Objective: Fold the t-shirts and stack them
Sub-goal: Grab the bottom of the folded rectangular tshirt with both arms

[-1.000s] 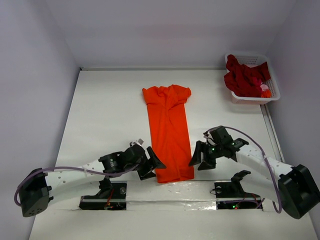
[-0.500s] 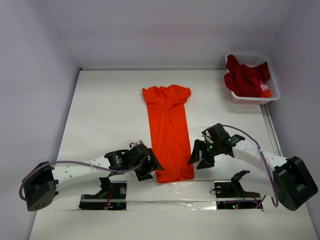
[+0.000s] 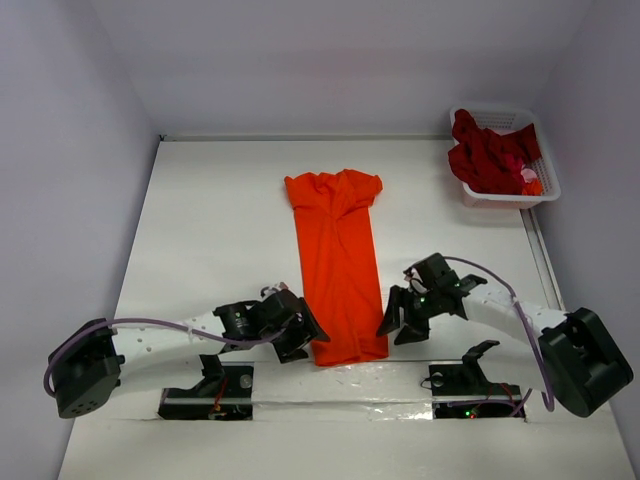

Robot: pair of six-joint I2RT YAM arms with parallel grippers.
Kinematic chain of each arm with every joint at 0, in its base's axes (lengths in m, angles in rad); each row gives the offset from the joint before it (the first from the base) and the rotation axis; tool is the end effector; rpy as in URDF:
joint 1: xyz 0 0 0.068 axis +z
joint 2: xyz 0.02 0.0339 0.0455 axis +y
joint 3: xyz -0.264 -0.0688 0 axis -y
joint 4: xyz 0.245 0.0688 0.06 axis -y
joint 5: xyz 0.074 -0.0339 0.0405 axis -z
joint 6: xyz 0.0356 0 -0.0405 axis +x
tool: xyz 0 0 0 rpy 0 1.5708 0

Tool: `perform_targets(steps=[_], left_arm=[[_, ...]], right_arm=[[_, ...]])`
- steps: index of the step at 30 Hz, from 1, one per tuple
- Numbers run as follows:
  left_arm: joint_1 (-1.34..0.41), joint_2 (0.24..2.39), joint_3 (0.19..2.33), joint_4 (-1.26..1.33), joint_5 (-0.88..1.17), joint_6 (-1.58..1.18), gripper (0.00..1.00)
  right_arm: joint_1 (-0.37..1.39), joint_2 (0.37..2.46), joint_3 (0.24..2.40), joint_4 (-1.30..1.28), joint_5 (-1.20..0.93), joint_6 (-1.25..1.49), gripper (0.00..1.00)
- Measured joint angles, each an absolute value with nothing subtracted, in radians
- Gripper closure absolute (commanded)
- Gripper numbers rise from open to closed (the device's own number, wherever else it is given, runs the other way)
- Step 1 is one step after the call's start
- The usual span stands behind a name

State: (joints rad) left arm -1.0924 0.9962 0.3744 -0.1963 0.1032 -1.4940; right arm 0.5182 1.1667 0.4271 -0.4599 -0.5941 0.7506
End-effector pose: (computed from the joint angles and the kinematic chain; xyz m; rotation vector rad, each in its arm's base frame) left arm 0.0821 -0.1663 0.1613 -0.5062 2.7756 -1.1120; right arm 0.1423 0.1041 0.1390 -0.1706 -2.9000 -1.0379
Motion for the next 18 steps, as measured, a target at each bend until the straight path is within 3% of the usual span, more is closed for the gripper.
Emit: perform_targets(steps=[15, 18], left_arm=[[-1.118, 1.063, 0.369, -0.162, 0.123, -1.517, 0.37], [-1.127, 1.065, 0.369, -0.161, 0.125, -1.518, 0.37]], right_arm=[[0.517, 1.190, 0.362, -0.352, -0.685, 0.759, 0.35], [0.517, 1.167, 0.358, -0.363, -0.683, 0.759, 0.40]])
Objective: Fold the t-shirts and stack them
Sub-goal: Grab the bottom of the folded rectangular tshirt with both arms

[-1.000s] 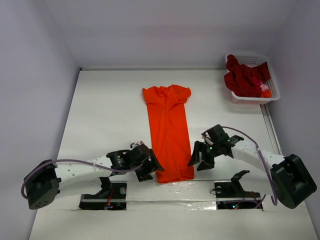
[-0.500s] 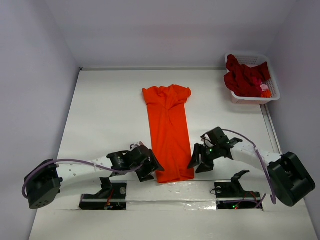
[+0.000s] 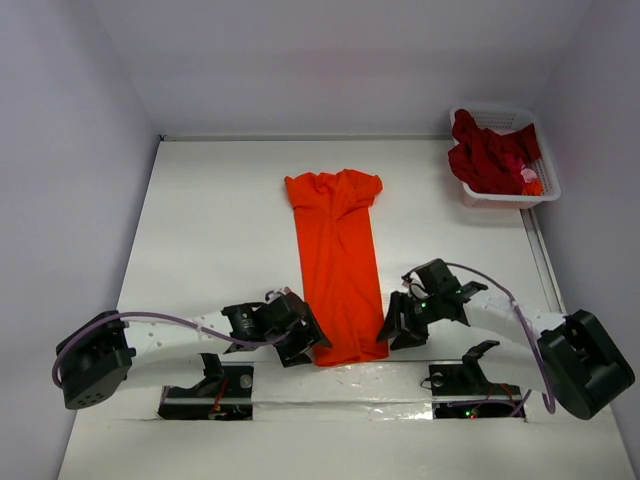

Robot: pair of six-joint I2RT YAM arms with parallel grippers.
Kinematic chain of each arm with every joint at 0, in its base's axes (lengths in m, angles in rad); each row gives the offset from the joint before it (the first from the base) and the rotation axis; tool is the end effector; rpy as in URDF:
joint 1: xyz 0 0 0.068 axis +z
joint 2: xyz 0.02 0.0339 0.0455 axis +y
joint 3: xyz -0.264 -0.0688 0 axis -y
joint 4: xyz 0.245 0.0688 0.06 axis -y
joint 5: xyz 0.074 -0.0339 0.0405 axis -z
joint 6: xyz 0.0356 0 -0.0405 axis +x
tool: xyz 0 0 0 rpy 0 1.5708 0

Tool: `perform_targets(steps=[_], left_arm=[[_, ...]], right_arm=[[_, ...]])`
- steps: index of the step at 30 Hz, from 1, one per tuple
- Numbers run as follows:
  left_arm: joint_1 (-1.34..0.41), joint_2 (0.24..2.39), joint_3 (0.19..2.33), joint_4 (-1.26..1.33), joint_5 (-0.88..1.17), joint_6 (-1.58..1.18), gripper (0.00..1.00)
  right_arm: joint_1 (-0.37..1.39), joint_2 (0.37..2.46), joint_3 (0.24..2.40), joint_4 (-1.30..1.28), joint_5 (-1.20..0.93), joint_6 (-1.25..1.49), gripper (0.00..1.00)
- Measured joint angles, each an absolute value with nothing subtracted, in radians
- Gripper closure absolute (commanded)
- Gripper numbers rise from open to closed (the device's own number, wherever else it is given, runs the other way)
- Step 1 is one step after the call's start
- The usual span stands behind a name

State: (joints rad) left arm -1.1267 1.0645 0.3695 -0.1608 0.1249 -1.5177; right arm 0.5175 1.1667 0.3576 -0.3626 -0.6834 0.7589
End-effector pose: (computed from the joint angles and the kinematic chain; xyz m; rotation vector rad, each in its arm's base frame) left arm 0.0777 -0.1737 0.1510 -0.4941 2.8419 -1.0885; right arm 0.1350 0.1027 0.1267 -0.1382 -2.8237 -1.1452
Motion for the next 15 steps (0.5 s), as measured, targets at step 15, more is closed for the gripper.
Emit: perform_targets(steps=[15], left_arm=[[-1.127, 1.059, 0.369, -0.165, 0.122, -1.530, 0.37]], right_arm=[[0.517, 1.126, 0.332, -0.416, -0.662, 0.746, 0.45]])
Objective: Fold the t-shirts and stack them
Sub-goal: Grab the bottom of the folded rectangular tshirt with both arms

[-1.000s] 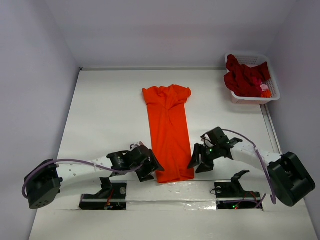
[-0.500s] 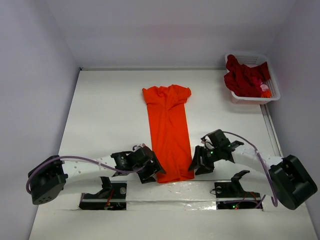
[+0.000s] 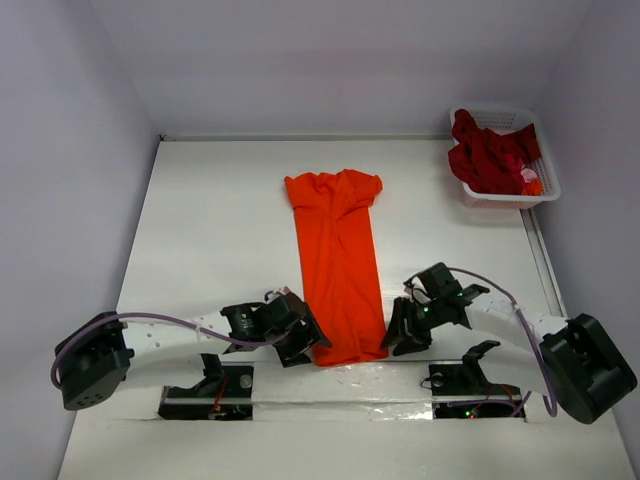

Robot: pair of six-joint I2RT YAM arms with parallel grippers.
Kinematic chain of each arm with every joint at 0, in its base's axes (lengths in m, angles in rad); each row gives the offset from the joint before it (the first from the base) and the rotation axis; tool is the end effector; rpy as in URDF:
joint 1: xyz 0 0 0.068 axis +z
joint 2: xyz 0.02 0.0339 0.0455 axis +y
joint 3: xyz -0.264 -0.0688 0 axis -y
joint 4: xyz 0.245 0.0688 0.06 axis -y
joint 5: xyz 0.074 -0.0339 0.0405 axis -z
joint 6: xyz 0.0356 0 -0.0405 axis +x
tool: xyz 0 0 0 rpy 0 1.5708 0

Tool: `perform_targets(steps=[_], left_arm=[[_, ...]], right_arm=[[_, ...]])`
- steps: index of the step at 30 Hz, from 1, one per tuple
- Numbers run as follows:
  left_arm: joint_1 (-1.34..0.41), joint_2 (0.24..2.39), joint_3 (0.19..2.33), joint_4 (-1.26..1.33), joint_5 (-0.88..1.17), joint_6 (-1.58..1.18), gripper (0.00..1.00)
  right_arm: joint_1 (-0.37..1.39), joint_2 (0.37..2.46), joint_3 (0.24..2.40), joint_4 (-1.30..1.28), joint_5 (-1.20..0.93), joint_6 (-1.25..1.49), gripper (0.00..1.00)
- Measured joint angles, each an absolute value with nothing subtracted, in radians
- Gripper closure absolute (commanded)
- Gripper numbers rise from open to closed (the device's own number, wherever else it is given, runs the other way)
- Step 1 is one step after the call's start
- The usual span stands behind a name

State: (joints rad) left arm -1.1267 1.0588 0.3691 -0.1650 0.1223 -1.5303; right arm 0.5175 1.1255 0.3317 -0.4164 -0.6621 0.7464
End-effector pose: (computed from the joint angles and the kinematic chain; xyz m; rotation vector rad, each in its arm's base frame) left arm 0.0775 -0.1731 0.1516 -0.5135 2.8397 -1.0903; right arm 0.1255 0.0966 0.1236 -0.1470 -2.8315 -1.0895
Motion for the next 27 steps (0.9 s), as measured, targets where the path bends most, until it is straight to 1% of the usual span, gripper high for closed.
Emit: perform_targets(steps=[3, 16, 22, 27], left_arm=[[-1.127, 1.050, 0.369, -0.171, 0.122, -1.532, 0.38], [-1.131, 1.035, 0.366, -0.183, 0.121, -1.541, 0.38], [-1.131, 1.031, 0.354, -0.176, 0.123, -1.547, 0.38], [-1.131, 1.025, 0.353, -0.176, 0.123, -1.550, 0.38]], right_arm=[[0.517, 1.136, 0.331, -0.415, -0.670, 0.742, 0.45], [0.517, 1.200, 0.318, -0.377, -0.724, 0.736, 0.53], [0.517, 1.251, 0.313, -0.312, -0.768, 0.721, 0.54], [0.517, 1.284, 0.314, -0.266, -0.783, 0.710, 0.58]])
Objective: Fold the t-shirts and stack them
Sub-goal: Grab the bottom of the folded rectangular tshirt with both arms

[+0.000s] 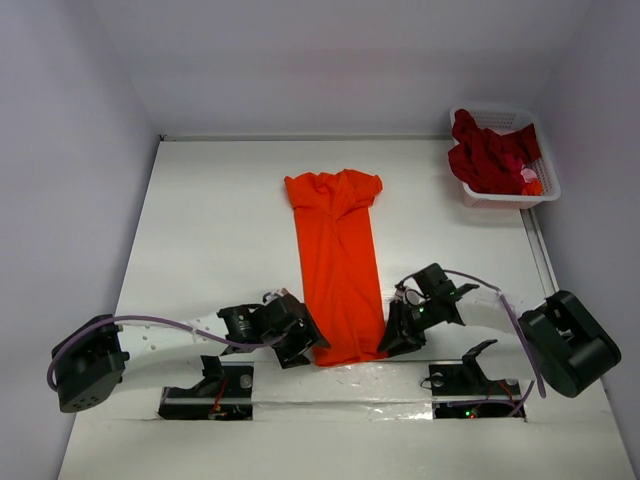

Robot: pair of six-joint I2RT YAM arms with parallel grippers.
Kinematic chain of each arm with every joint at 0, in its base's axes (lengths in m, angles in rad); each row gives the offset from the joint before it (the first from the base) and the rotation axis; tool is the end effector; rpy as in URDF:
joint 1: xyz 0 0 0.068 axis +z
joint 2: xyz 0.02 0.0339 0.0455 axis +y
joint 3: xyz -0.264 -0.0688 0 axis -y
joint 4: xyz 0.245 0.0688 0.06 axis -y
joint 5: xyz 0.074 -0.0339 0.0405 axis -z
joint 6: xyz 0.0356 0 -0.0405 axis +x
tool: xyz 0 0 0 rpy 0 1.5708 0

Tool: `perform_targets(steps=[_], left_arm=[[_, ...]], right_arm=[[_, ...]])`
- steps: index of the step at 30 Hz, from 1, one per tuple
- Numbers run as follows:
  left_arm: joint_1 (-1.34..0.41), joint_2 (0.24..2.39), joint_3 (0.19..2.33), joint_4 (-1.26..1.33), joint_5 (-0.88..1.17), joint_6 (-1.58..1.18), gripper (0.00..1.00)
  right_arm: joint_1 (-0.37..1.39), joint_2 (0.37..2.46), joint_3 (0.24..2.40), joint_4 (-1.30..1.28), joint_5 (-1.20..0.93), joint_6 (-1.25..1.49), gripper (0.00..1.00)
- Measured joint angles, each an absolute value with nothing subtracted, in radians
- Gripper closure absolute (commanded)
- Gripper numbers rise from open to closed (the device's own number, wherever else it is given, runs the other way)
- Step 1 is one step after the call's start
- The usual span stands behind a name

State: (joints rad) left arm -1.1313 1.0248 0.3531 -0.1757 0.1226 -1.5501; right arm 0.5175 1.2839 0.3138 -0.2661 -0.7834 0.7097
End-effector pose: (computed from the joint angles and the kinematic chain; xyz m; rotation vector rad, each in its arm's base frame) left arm 0.0745 -0.1687 0.1517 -0.5346 2.8383 -1.1041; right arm 0.1317 0.1039 0.1048 -0.0718 -2.7140 -1.1780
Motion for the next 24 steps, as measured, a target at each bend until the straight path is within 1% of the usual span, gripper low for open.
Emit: perform_targets(steps=[6, 10, 11, 12, 13, 15, 16, 19, 20, 22, 24], left_arm=[[-1.131, 1.021, 0.353, -0.177, 0.123, -1.551, 0.38], [-1.131, 1.016, 0.353, -0.178, 0.123, -1.552, 0.38], [-1.131, 1.016, 0.353, -0.179, 0.123, -1.553, 0.38], [-1.131, 1.016, 0.353, -0.182, 0.123, -1.554, 0.40], [-1.131, 1.016, 0.353, -0.184, 0.123, -1.554, 0.42], [-1.131, 1.016, 0.353, -0.185, 0.123, -1.556, 0.48], [-1.131, 1.016, 0.353, -0.186, 0.123, -1.556, 0.49], [-1.131, 1.016, 0.353, -0.189, 0.123, -1.555, 0.50], [-1.131, 1.016, 0.353, -0.191, 0.123, -1.555, 0.50], [-1.131, 1.016, 0.353, -0.191, 0.123, -1.555, 0.50], [-1.131, 1.016, 0.353, -0.191, 0.123, -1.555, 0.50]], right_arm=[[0.517, 1.283, 0.314, -0.263, -0.776, 0.711, 0.60], [0.517, 1.269, 0.313, -0.279, -0.760, 0.711, 0.65], [0.517, 1.266, 0.313, -0.283, -0.754, 0.712, 0.69], [0.517, 1.264, 0.313, -0.286, -0.751, 0.710, 0.71], [0.517, 1.264, 0.313, -0.288, -0.744, 0.711, 0.76], [0.517, 1.264, 0.313, -0.290, -0.734, 0.710, 0.79], [0.517, 1.264, 0.313, -0.290, -0.731, 0.710, 0.80], [0.517, 1.264, 0.313, -0.290, -0.724, 0.709, 0.81], [0.517, 1.264, 0.313, -0.290, -0.723, 0.709, 0.90], [0.517, 1.264, 0.313, -0.289, -0.719, 0.706, 0.97], [0.517, 1.266, 0.313, -0.288, -0.716, 0.704, 0.99]])
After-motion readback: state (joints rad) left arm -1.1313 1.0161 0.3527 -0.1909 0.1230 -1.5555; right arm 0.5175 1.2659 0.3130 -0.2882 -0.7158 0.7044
